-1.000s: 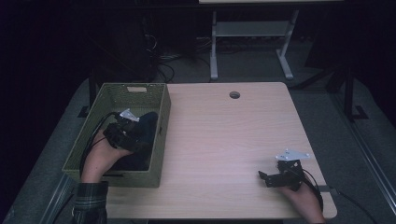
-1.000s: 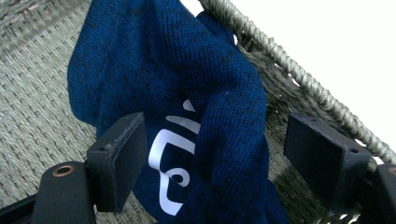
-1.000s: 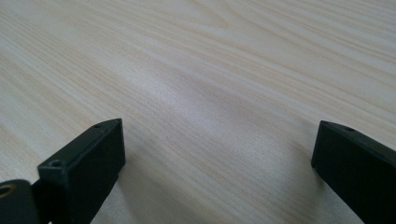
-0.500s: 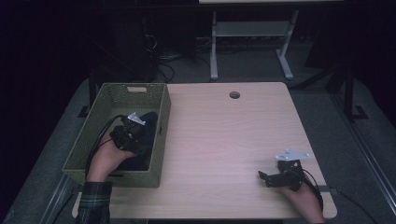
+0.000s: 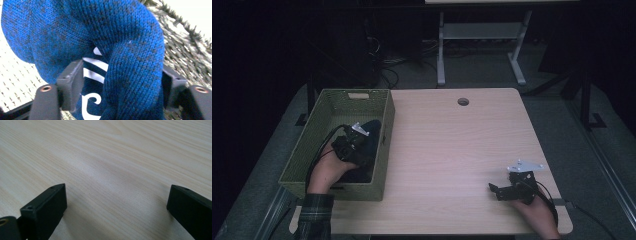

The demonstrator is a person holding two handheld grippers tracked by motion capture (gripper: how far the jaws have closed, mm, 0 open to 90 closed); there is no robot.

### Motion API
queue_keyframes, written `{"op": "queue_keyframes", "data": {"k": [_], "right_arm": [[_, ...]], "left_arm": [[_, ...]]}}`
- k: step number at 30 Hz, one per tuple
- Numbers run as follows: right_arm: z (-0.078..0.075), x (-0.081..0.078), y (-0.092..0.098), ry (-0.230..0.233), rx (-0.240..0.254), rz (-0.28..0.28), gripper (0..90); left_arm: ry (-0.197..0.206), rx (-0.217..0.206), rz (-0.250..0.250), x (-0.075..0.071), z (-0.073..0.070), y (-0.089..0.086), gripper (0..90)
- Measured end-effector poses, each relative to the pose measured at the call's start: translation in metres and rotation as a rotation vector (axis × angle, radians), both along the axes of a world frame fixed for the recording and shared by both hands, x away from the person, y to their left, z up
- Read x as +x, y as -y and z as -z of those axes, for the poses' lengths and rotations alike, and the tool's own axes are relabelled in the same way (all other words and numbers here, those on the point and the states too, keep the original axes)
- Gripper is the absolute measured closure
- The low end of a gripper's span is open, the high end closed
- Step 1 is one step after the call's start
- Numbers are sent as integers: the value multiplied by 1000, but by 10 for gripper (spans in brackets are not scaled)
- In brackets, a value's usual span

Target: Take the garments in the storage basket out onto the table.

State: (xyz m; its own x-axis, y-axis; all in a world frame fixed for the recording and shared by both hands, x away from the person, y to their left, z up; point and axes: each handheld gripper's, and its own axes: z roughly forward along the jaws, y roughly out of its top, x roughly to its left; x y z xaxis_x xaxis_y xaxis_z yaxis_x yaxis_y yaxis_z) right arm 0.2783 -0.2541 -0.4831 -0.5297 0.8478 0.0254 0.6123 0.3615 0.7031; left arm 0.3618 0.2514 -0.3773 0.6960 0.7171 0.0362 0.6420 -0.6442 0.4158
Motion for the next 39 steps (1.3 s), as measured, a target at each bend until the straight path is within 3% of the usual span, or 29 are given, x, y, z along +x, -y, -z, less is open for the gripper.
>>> {"op": "queue_keyframes", "data": {"k": [3, 4, 9, 13, 16, 25, 39], "right_arm": [[0, 0, 0, 0, 0, 0, 24], [0, 0, 0, 0, 0, 0, 24], [0, 0, 0, 0, 0, 0, 24], [0, 0, 0, 0, 0, 0, 24], [0, 0, 0, 0, 0, 1, 24], [0, 0, 0, -3, 1, 2, 25], [0, 0, 0, -3, 2, 2, 25]], "left_arm": [[-6, -8, 2, 0, 1, -1, 341], [-9, -12, 5, 0, 1, -1, 392], [-19, -12, 26, 1, -1, -2, 486], [-38, -18, 49, 2, -1, -4, 639], [-43, -26, 44, 4, -2, -6, 692], [-68, -63, 47, 8, -8, -11, 725], [-62, -47, 48, 10, -36, -18, 743]]}}
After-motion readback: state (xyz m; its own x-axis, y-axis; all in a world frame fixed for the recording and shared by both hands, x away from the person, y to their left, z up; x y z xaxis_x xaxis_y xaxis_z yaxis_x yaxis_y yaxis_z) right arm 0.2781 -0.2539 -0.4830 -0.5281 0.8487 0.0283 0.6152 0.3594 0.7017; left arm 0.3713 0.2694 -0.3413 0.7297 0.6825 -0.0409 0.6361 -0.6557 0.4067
